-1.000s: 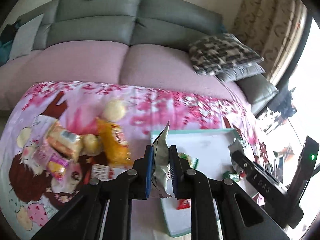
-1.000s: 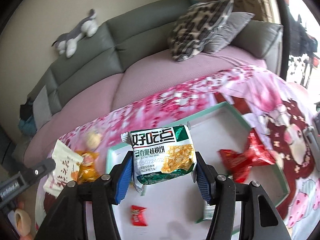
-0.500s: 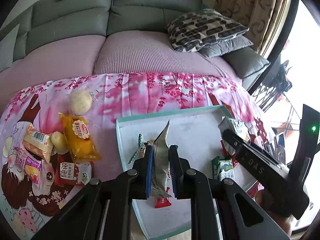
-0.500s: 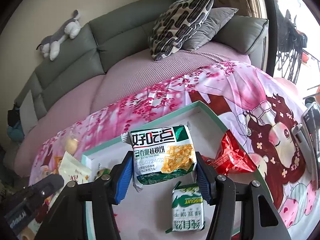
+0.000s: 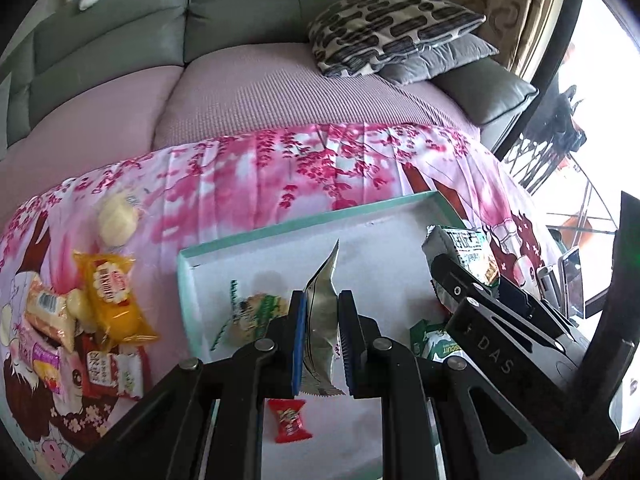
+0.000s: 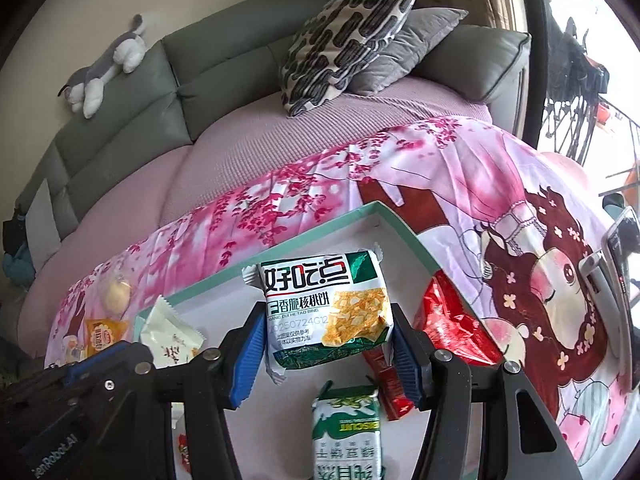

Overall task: Organize snacks
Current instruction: 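Carry both packs over the tray and open both tools to release them, then withdraw both open tools from the tray back to the snack pile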

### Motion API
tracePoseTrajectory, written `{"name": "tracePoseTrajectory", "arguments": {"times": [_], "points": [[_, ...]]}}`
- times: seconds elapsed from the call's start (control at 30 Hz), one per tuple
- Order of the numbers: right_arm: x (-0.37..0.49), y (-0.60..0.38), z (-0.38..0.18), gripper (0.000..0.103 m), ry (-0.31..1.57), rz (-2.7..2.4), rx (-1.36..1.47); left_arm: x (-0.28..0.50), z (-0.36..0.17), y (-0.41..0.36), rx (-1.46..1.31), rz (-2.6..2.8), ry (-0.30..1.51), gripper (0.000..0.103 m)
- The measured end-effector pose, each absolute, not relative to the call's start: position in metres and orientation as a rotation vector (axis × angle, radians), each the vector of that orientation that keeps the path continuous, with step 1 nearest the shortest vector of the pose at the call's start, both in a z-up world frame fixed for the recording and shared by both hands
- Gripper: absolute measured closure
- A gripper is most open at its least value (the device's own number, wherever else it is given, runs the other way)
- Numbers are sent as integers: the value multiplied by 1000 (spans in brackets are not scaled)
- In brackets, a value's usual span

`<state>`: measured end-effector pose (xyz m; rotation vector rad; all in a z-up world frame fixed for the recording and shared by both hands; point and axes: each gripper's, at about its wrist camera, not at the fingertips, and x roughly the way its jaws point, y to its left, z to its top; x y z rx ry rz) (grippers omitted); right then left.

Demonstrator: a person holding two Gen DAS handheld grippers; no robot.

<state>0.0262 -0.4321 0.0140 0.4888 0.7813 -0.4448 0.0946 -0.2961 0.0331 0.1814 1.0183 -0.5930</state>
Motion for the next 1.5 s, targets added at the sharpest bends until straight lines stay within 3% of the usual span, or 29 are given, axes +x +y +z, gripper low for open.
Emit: {"name": "tracePoseTrajectory", "arguments": {"times": [0.37,0.5,0.67,0.73,0.83,0.97,1.03,1.13,1.37,1.5], "points": [[23,-448,15,40,772,-474,508,108,30,-325,194,-584,1029,84],[23,-448,14,41,776,-474,500,110,27,-323,194,-558,1036,60],[25,-446,17,41,775,-468,485,111,25,-314,165,-541,1044,59],[25,-445,18,41,777,-472,475,112,25,-309,158,-530,1043,53],[26,-442,19,33,784,-476,454,116,23,-300,149,-488,1042,31],[29,-436,22,18,801,-488,394,126,17,-284,131,-378,1056,29],[31,-433,22,14,811,-488,371,131,13,-274,121,-320,1065,13],[33,-429,21,0,819,-489,337,137,5,-260,97,-267,1084,11],[34,-429,21,0,819,-496,334,141,-2,-244,93,-208,1081,8],[32,-429,22,0,806,-504,331,141,-1,-240,93,-195,1060,0]]}}
